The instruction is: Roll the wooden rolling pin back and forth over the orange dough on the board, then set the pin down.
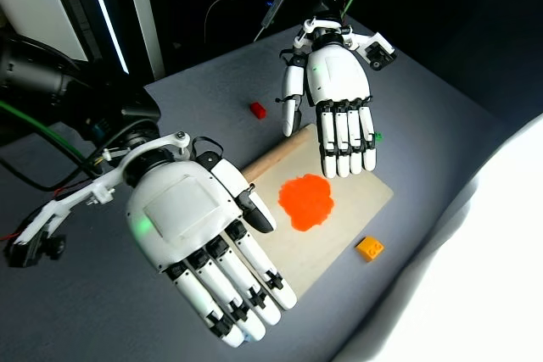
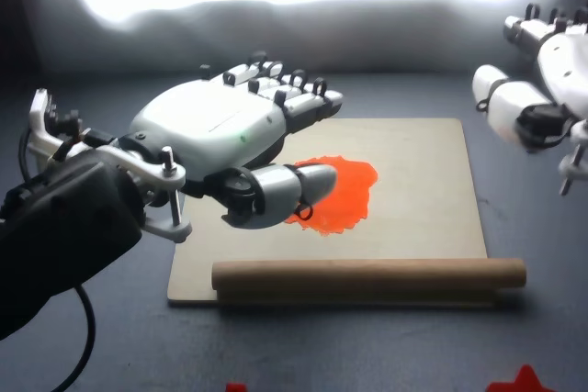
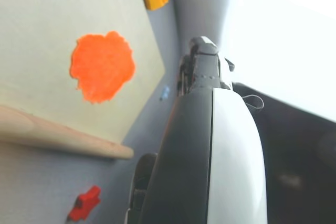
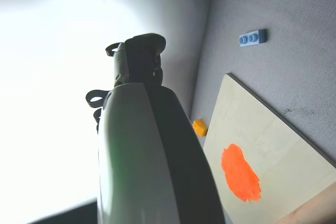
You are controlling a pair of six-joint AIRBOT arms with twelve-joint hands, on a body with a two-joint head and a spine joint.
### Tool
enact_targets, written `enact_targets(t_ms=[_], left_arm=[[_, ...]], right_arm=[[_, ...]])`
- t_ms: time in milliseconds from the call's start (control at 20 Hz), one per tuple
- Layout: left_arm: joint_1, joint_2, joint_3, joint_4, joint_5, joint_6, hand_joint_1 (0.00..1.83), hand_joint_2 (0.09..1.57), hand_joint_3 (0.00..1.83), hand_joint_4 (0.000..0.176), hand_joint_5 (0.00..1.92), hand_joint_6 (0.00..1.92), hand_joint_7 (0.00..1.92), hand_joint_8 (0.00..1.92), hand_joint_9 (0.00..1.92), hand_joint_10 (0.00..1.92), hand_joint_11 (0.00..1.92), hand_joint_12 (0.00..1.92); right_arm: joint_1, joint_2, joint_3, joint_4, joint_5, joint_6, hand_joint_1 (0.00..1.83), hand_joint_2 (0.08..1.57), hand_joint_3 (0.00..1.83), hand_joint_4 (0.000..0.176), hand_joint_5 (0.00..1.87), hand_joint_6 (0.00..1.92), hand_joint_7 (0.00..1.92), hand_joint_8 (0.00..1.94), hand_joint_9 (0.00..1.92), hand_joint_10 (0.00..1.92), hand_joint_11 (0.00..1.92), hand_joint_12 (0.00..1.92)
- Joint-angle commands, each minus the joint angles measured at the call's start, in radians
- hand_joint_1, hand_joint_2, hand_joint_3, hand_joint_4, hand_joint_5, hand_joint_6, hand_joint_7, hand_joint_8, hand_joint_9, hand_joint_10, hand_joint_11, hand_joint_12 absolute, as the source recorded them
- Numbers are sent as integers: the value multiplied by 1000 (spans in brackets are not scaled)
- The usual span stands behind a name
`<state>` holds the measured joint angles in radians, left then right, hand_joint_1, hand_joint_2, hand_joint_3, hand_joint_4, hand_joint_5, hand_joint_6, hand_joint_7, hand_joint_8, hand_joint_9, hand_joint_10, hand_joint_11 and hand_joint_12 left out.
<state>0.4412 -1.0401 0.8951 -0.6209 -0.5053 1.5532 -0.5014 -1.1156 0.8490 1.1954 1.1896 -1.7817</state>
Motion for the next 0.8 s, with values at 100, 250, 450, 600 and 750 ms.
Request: enact_targets(t_ms=[100,250,450,600,750], left_arm=[[-20,28,-16,29,-56,8,0,1489,0,0,219,15,251,8,189,14,0,320],[-44,55,-36,24,-36,8,0,1441,0,0,453,75,483,52,383,68,0,804],[-62,61,-48,24,-21,8,0,1492,0,0,685,225,769,218,615,494,0,1306],[-70,67,-61,24,-15,3,468,1496,0,124,438,1598,663,880,535,1085,172,1560],[-79,81,-74,24,-6,3,555,1486,0,176,400,1878,716,1316,608,1475,349,1827]], right_arm=[[18,46,-31,-86,35,-3,0,1493,0,0,343,23,383,16,316,27,0,899],[17,109,-58,-86,28,-1,26,1484,0,0,546,109,626,88,542,133,0,1341],[17,157,-74,-86,-40,19,24,1476,0,0,668,596,752,555,495,1076,178,1704],[-1,186,-92,-87,-53,56,0,1486,1,0,745,832,791,943,565,1413,259,1914],[-19,208,-104,-102,-81,86,0,1504,3,0,771,1107,880,1086,623,1504,284,1921]])
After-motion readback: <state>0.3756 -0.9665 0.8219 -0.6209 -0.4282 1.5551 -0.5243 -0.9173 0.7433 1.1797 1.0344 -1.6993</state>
